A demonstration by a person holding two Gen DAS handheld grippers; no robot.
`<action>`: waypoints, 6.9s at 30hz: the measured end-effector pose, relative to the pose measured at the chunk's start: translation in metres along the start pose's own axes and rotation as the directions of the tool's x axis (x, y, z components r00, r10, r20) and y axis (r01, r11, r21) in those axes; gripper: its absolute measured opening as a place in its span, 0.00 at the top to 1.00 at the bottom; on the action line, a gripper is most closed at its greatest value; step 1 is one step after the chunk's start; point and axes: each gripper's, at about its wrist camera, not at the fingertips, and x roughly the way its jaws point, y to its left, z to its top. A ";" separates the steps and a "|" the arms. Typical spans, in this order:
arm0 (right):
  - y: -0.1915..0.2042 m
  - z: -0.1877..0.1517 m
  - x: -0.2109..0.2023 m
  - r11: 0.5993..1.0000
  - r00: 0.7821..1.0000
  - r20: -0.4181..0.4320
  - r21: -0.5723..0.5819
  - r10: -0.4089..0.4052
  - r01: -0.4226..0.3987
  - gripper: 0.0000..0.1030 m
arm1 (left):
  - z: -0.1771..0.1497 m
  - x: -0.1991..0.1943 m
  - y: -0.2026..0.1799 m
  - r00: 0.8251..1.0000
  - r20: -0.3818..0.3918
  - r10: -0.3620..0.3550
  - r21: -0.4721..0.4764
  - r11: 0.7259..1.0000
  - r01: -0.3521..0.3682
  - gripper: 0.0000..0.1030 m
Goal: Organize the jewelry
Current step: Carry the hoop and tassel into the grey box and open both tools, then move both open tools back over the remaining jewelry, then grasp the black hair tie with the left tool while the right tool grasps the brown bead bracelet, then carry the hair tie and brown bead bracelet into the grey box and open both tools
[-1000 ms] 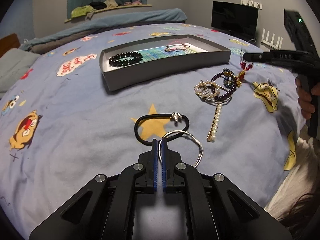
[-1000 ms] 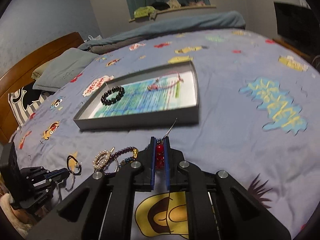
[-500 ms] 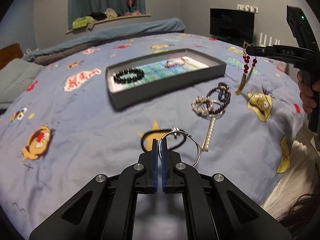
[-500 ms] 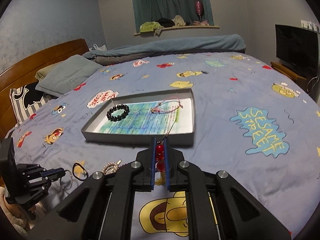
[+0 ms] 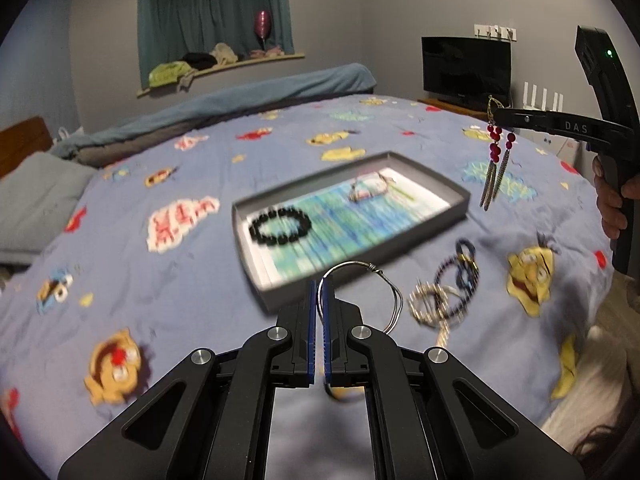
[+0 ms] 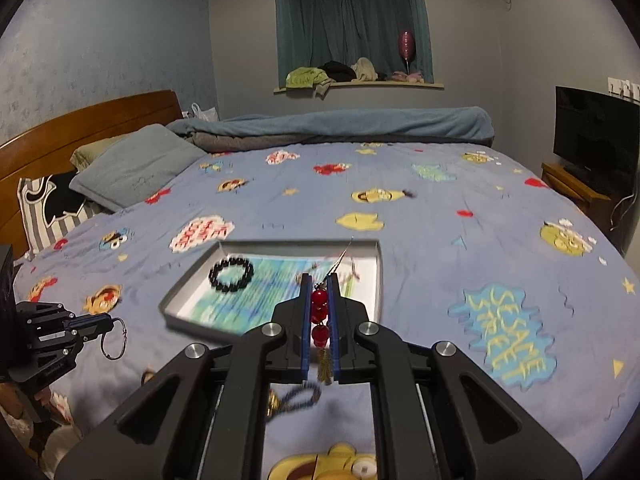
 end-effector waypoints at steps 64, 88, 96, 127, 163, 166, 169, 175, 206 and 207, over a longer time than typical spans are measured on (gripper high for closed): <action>-0.037 0.004 0.172 0.993 0.969 -0.232 0.055 -0.085 0.100 0.38 | 0.101 0.179 0.014 0.993 -0.121 0.013 -0.111 0.993 -0.026 0.27; -0.032 -0.012 0.046 0.963 0.961 -0.111 0.064 -0.254 0.262 0.05 | 0.055 0.038 0.015 0.996 0.038 0.081 -0.148 0.986 -0.075 0.08; -0.028 -0.039 0.017 0.950 0.952 -0.099 0.089 -0.289 0.298 0.05 | 0.012 0.013 0.017 0.995 0.015 0.101 -0.141 0.985 -0.098 0.08; 0.021 -0.126 0.027 0.987 0.969 -0.202 -0.102 -0.144 0.125 0.05 | -0.086 0.023 -0.014 0.993 -0.112 0.031 -0.196 0.979 -0.053 0.08; 0.044 -0.114 0.077 1.000 0.958 -0.288 -0.022 -0.004 -0.003 0.86 | -0.084 0.039 -0.004 0.999 -0.050 -0.022 -0.221 0.975 0.011 0.46; 0.046 -0.115 0.077 1.000 0.960 -0.279 -0.027 -0.004 -0.004 0.90 | -0.086 0.049 -0.005 0.995 -0.100 0.006 -0.200 0.979 -0.026 0.65; 0.045 -0.115 0.075 1.000 0.963 -0.268 -0.014 0.003 -0.007 0.91 | -0.087 0.050 -0.008 0.995 -0.100 0.014 -0.172 0.985 -0.031 0.90; 0.043 -0.108 0.064 1.000 0.972 -0.233 -0.011 0.011 -0.014 0.91 | -0.085 0.041 -0.010 0.998 -0.057 -0.019 -0.149 0.989 0.010 0.96; 0.022 -0.014 0.053 0.993 0.996 -0.008 -0.074 -0.092 0.091 0.93 | 0.024 0.039 0.016 0.998 0.069 -0.016 -0.128 0.991 0.025 0.96; 0.022 -0.012 0.056 0.993 0.996 -0.008 -0.071 -0.094 0.093 0.93 | 0.027 0.046 0.017 0.998 0.059 -0.016 -0.134 0.991 0.024 0.97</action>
